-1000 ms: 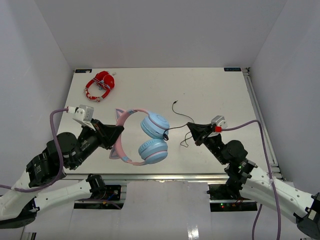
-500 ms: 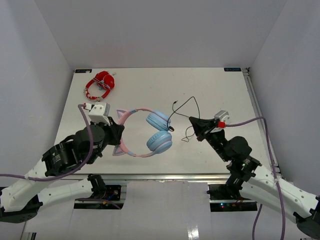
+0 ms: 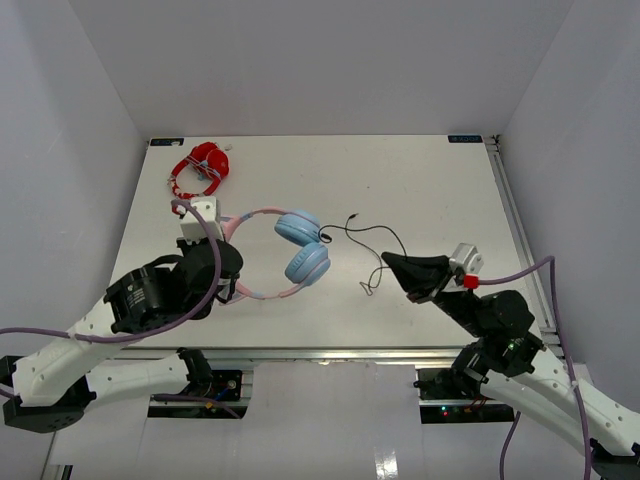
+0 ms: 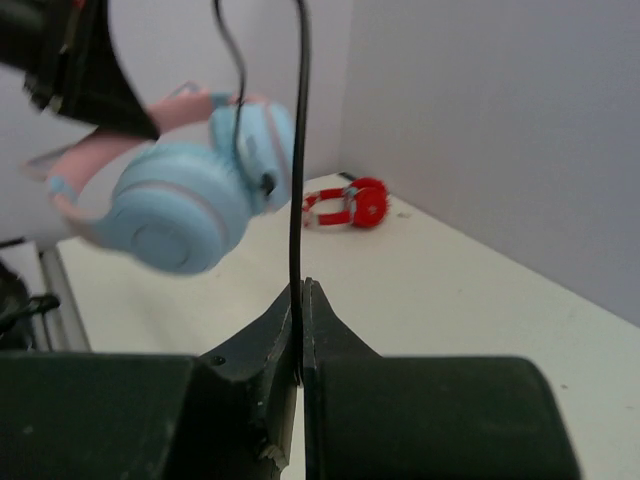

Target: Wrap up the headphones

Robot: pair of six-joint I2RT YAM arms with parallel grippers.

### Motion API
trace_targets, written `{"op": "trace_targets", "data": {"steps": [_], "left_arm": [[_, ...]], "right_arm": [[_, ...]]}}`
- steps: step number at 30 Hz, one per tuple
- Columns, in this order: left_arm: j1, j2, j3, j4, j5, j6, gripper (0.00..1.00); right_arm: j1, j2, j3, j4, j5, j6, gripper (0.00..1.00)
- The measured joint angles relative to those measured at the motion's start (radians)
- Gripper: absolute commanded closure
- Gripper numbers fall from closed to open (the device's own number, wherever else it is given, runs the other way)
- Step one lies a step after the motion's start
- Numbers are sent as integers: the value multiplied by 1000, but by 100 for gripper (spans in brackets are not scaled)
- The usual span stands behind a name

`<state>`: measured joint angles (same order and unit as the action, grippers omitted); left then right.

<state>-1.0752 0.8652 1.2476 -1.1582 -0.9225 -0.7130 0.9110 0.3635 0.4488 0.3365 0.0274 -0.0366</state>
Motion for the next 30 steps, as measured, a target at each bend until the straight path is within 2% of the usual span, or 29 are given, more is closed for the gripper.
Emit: {"op": "trace_targets", "data": {"steps": [4, 8, 17, 19, 20, 21, 25, 27, 30], "left_arm": [[1, 60, 45, -10, -57, -29, 100], [0, 69, 73, -8, -84, -21, 100], [0, -48, 203, 58, -155, 79, 100], [0, -83, 210, 84, -154, 105, 100], [0, -99, 211, 94, -152, 117, 100], [0, -110, 211, 101, -143, 128, 100], [0, -129, 201, 149, -89, 170, 100], [0, -129, 192, 165, -53, 185, 100], [0, -118, 185, 168, -10, 200, 100]], "right_arm": [[0, -37, -114, -30, -180, 5, 92], [1, -83, -187, -35, -230, 9, 92], [1, -196, -343, 31, -51, 31, 90], [1, -188, -360, 48, -16, 36, 80], [1, -182, -365, 57, -1, 38, 67], [1, -169, -365, 68, 16, 39, 64], [1, -62, -355, 82, 64, 42, 27], [1, -4, -324, 46, 62, 44, 21], [1, 57, -257, -4, 18, 50, 17]]}}
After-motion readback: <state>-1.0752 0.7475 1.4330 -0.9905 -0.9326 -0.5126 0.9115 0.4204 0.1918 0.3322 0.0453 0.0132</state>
